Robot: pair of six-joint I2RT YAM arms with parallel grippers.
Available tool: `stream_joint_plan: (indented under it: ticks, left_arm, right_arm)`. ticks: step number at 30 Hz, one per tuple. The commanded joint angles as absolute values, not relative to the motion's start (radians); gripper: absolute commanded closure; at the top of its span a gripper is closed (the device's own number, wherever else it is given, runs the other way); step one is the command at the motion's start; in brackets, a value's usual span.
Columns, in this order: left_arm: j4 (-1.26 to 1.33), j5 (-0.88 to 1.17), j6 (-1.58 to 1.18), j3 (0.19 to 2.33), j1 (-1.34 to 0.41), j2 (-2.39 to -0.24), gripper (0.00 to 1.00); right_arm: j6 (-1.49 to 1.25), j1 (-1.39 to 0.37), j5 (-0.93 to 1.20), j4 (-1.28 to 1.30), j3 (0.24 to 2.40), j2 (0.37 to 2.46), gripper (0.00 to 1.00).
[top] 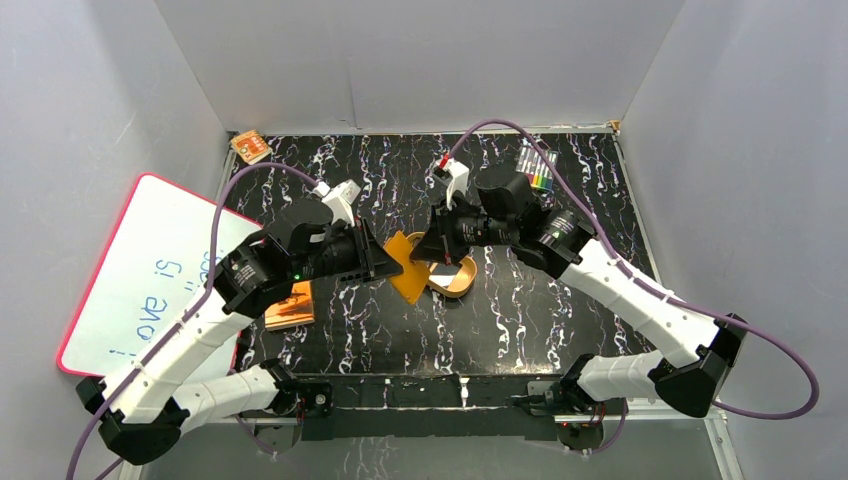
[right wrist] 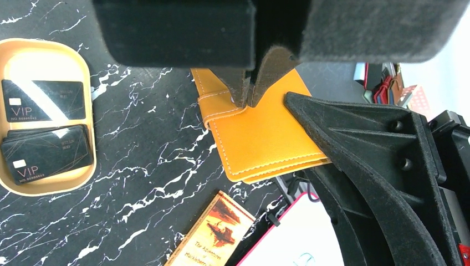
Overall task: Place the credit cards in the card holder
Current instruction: Close the card holder.
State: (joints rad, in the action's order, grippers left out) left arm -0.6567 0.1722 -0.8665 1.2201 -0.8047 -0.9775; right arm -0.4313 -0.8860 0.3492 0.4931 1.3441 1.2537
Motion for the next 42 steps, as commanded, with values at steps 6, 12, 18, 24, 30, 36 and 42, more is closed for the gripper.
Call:
stream_joint_plan:
  ticks: [6,12,18,24,30,36,42]
  left_arm:
    - [-0.474,0.235,-0.887,1.223,-0.803,-0.922,1.0]
    - [-0.443,0.235,-0.893,1.221,-0.803,-0.908,1.0]
    - [-0.398,0.254,-0.905,1.204,-0.802,-0.903,1.0]
    - [-0.378,0.263,-0.909,1.199,-0.803,-0.899,1.0]
    - [-0.354,0.265,-0.912,1.193,-0.803,-0.893,1.0]
    - [-0.319,0.259,-0.921,1.178,-0.803,-0.872,1.0]
    - [-0.255,0.263,-0.946,1.152,-0.803,-0.849,1.0]
  right_arm:
    - [-0.499,-0.896,0.422,0.411,1.275,1.243,1.0]
    - [-0.535,-0.895,0.442,0.373,1.235,1.244,1.0]
    - [-0.569,-0.897,0.464,0.332,1.21,1.251,1.0]
    - [-0.608,-0.898,0.485,0.277,1.17,1.253,1.0]
    - [-0.646,-0.921,0.491,0.24,1.143,1.268,1.0]
    - [-0.694,-0.93,0.505,0.181,1.094,1.269,1.0]
    - [-0.738,-0.952,0.508,0.129,1.061,1.279,1.0]
